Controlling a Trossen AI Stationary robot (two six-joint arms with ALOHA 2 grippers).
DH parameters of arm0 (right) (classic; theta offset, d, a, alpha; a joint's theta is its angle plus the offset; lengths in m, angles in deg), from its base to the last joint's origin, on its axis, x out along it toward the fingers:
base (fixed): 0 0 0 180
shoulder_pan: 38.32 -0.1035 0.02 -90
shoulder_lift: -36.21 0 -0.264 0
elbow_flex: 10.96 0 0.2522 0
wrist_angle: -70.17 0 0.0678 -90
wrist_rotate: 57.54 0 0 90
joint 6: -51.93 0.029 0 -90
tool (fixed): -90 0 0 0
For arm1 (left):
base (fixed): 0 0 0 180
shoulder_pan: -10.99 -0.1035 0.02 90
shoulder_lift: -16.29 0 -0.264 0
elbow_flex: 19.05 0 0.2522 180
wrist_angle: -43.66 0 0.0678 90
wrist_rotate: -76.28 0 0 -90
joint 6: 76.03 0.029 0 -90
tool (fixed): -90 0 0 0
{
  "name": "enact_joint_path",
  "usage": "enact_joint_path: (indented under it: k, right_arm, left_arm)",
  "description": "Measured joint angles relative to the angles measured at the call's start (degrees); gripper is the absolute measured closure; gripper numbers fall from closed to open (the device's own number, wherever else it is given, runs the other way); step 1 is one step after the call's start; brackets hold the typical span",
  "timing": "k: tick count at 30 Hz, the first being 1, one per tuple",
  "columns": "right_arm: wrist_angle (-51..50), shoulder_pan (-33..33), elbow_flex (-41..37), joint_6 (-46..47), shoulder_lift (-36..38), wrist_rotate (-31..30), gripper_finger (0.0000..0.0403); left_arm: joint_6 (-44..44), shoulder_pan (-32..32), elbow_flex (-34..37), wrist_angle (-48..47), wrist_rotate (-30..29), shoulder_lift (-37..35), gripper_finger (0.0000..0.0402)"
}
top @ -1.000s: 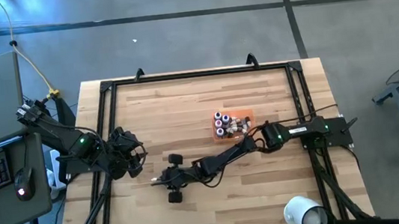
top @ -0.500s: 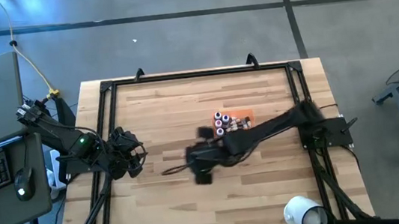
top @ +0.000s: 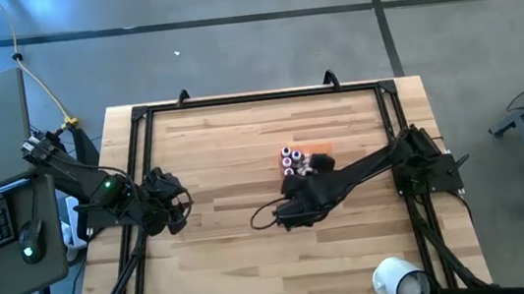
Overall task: Pick & Place food coloring
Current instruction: Put the small green food coloring bottle into the orange bin, then return to Home Position
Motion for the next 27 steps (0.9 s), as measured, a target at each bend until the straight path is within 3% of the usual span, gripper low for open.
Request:
enact_joint_path:
  k: [5, 11, 20, 27]
  right_arm:
    - [0.1, 2.7, -11.6, 0.3, 0.0, 1.2, 0.0316]
    - [1.8, 7.2, -18.5, 0.6, 0.0, 2.5, 0.0316]
    - [5.6, 12.5, -19.7, -5.7, 0.0, 8.1, 0.0307]
    - [3.3, 13.6, -14.7, -8.4, 0.0, 11.0, 0.0273]
  left_arm:
    - [0.0, 0.0, 0.0, 0.0, 1.1, 0.0, 0.0206]
    - [0.0, 0.0, 0.0, 0.0, 1.1, 0.0, 0.0206]
    - [-0.2, 0.0, 0.0, 0.0, 1.1, 0.0, 0.0206]
    - [-0.2, 0.0, 0.0, 0.0, 1.9, 0.0, 0.0206]
